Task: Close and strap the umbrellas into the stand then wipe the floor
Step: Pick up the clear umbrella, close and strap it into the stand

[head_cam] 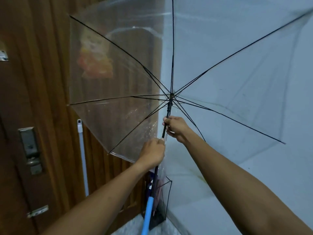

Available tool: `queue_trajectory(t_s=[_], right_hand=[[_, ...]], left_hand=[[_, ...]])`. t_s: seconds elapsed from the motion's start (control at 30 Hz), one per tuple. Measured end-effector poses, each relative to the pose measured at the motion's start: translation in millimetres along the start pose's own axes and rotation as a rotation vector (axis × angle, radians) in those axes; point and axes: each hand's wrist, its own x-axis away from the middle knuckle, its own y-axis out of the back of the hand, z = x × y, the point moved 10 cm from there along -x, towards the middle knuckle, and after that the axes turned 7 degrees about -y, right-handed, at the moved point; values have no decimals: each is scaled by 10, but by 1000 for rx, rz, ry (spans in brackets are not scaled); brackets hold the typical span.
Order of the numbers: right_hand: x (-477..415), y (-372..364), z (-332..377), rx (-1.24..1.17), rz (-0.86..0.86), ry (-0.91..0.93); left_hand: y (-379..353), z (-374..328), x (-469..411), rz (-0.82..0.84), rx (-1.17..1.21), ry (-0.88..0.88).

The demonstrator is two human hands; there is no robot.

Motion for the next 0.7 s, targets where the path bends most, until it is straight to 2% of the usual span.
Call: queue_trajectory(t_s=[0.2,0.37,0.53,0.7], right_hand=[[-470,-84,43,-23,26,-16],[-895,-16,223,-205,56,-74],[-1381,131,507,-262,49,-111],[-1634,179,615,-362,101,-136]], left_hand=[[91,52,-343,-40,-83,-90],[28,17,-482,-31,-51,-129],[-39,-43,-653,-3,59,-125],[-109,-157,-792,18,32,-169]])
